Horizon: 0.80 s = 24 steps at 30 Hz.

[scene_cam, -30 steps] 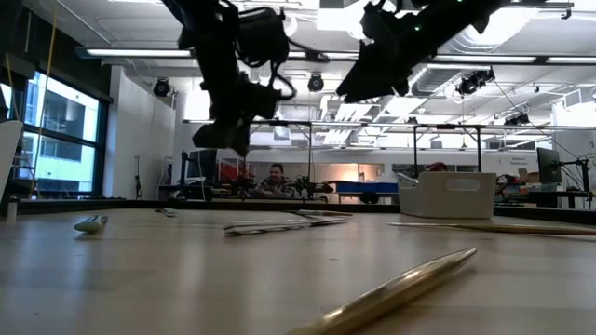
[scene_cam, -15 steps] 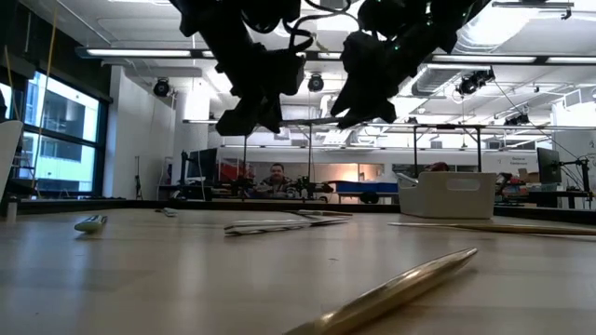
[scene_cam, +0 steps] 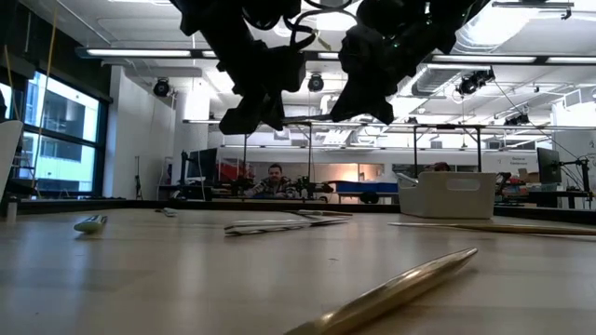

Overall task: Sort silverware by color (type)
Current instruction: Put the blue patterned table knife into the gray bin

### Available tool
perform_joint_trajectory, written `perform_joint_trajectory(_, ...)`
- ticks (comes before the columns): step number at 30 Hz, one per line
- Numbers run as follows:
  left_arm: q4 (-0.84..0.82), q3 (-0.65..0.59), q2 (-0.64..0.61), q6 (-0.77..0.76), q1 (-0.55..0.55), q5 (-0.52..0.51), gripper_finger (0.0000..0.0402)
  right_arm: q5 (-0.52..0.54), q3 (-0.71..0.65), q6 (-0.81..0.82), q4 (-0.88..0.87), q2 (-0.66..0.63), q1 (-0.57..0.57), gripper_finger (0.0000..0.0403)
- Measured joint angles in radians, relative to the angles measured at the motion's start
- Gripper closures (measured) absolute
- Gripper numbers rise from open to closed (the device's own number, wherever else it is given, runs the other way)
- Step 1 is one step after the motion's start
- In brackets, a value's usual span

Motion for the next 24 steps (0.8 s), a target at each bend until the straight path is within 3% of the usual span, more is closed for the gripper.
perform_joint_trajectory(3, 0.0, 0.0, 0.0, -0.005, 0.0, 0.008, 0.0375, -0.01, 0.0, 0.0, -0.001, 0.0, 0.0, 0.0398)
perform_joint_trajectory(11, 0.01, -0.001, 0.0, -0.017, 0.0, 0.012, 0.0371, -0.009, -0.001, -0.008, 0.0, 0.0, 0.0, 0.0401)
perform_joint_trajectory(24, 0.016, -0.001, -0.001, -0.155, 0.002, 0.03, 0.0279, 0.073, -0.001, -0.066, 0.004, -0.001, 0.0, 0.0402)
